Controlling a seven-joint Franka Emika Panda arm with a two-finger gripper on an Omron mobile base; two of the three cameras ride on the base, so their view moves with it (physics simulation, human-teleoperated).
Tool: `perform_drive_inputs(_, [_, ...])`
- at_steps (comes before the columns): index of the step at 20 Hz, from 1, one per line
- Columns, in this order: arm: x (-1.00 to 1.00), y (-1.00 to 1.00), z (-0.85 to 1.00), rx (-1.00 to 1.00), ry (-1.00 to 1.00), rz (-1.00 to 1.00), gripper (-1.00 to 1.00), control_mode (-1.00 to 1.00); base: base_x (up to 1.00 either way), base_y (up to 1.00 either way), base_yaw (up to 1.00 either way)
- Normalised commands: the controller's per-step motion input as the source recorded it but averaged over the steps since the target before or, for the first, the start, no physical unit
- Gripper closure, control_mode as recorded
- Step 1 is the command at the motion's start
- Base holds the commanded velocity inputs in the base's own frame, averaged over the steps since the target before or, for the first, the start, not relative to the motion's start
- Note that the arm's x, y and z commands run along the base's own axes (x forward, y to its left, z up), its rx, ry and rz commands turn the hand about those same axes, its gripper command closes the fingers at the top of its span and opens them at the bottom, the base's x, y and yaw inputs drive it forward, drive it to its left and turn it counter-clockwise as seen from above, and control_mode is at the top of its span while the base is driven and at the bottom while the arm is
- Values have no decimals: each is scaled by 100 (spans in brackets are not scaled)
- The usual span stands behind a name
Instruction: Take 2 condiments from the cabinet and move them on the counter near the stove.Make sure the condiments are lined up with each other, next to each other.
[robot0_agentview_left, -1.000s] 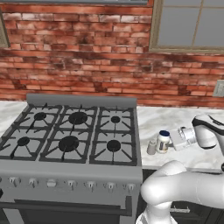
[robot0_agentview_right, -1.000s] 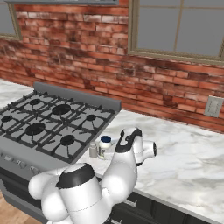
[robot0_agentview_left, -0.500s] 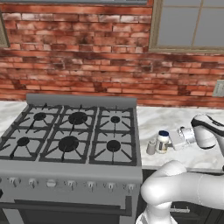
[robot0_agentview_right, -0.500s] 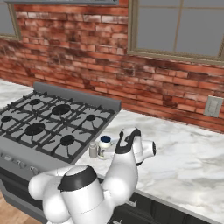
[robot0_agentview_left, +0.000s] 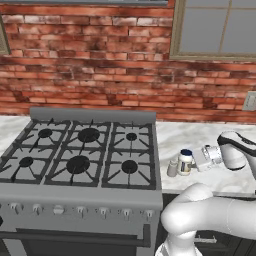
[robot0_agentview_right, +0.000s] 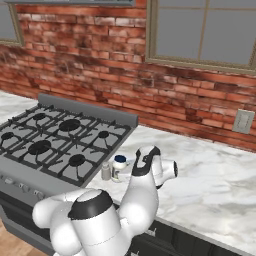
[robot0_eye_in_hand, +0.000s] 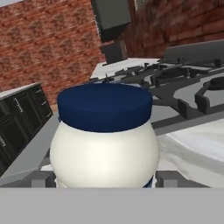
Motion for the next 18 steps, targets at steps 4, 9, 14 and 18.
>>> perform_drive_inputs(4, [-8,19,-32,0,0,0,-100,-100,0,0,0])
perform_drive_inputs(9, [-17,1,-39,0,0,0,-100,-100,0,0,0])
perform_drive_inputs(14, [-26,3,-31,0,0,0,-100,-100,0,0,0])
perform_drive_inputs(18, [-10,21,-16,0,0,0,-100,-100,0,0,0])
